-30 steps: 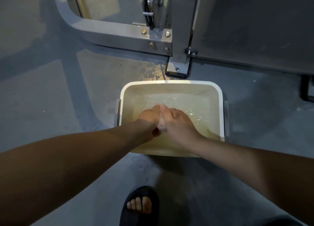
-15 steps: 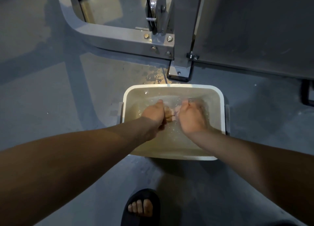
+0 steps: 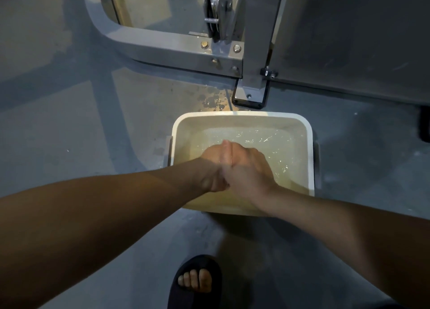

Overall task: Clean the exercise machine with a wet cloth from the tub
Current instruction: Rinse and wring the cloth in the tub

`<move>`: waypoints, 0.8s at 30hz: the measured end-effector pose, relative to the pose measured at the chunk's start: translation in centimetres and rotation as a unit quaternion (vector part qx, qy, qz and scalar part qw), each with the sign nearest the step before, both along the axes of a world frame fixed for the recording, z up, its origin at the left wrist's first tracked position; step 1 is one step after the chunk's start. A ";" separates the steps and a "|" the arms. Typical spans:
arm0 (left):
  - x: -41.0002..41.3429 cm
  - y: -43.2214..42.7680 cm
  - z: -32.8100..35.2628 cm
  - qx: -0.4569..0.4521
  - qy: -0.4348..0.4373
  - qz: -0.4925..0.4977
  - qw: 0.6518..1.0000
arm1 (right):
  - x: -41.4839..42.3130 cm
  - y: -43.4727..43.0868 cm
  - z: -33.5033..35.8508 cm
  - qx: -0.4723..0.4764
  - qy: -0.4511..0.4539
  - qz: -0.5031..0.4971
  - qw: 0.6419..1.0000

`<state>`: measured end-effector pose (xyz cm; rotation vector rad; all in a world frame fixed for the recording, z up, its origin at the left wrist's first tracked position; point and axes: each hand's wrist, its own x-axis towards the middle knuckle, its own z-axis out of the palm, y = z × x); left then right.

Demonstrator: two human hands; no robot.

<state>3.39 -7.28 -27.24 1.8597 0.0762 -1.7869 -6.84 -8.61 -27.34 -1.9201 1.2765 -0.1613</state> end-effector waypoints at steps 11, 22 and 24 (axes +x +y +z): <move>0.3 -0.4 -0.4 -0.009 -0.091 0.006 0.996 | -1.4 -2.7 -4.3 0.158 0.081 -0.122 0.976; -0.2 0.5 -0.1 0.002 -0.025 -0.008 1.000 | 0.1 0.5 -0.1 0.076 -0.049 -0.038 0.995; -0.5 0.1 -0.1 -0.011 -0.039 -0.014 0.999 | 0.1 -0.8 -0.6 0.072 0.008 -0.056 0.996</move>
